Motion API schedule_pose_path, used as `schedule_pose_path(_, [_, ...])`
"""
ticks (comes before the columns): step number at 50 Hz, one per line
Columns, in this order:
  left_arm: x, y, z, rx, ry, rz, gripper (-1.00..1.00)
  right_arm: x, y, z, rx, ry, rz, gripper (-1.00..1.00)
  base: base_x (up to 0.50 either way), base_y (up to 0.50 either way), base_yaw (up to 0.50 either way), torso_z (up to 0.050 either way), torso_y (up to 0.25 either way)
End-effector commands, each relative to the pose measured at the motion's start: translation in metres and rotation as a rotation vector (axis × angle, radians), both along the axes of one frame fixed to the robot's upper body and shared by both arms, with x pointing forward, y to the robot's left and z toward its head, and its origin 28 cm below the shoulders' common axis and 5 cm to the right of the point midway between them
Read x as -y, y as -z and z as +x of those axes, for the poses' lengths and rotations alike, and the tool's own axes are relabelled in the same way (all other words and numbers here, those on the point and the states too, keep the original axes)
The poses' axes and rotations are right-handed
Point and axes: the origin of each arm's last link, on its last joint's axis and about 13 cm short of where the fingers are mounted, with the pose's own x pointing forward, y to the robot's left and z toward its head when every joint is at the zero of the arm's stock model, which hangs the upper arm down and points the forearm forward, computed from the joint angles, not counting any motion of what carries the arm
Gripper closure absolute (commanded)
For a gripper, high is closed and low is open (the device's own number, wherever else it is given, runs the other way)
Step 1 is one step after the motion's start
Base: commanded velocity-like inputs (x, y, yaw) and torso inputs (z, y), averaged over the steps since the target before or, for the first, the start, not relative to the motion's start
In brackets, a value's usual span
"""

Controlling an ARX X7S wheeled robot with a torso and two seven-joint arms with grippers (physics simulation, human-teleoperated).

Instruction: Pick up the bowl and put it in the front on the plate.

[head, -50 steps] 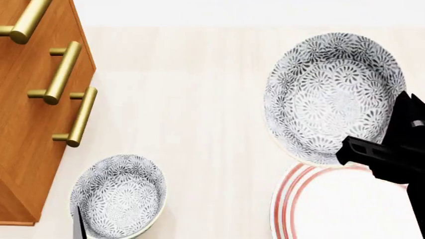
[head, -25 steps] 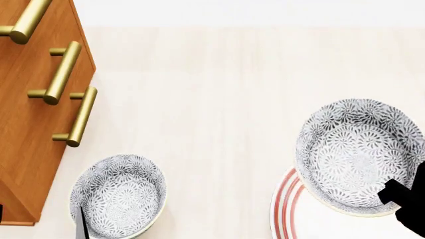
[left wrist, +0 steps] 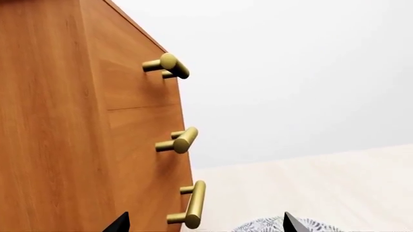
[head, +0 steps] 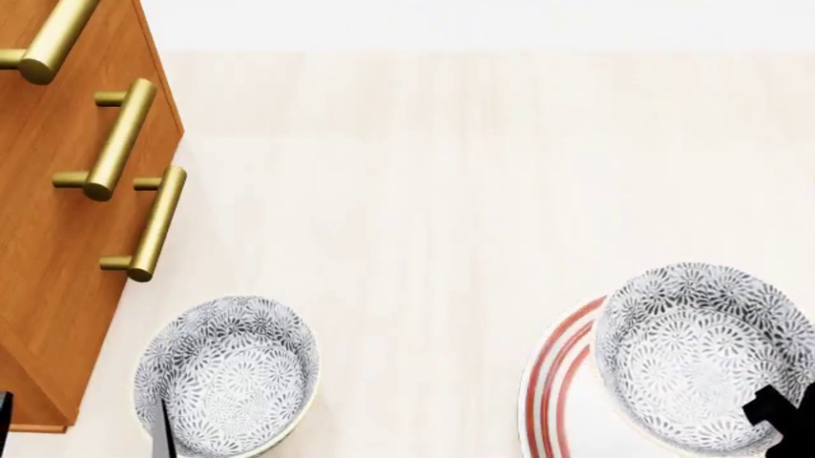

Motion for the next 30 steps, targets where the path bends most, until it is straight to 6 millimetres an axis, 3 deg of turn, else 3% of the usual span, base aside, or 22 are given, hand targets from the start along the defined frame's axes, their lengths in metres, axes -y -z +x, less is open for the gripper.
schedule_pose_path(1, [0.001, -0.002, 0.0, 0.016, 0.011, 0.003, -1.0, 0.001, 0.019, 0.002, -0.018, 0.01, 0.042, 1.0, 0.0, 0.0, 0.0, 0.0, 0.0])
schedule_pose_path(16, [0.001, -0.002, 0.0, 0.012, 0.012, 0.003, -1.0, 0.002, 0.041, 0.003, -0.088, 0.026, 0.063, 1.0, 0.0, 0.0, 0.0, 0.0, 0.001])
schedule_pose_path(30, [0.001, -0.002, 0.001, 0.01, 0.013, 0.002, -1.0, 0.008, 0.046, 0.01, -0.094, 0.067, 0.072, 1.0, 0.0, 0.0, 0.0, 0.0, 0.0])
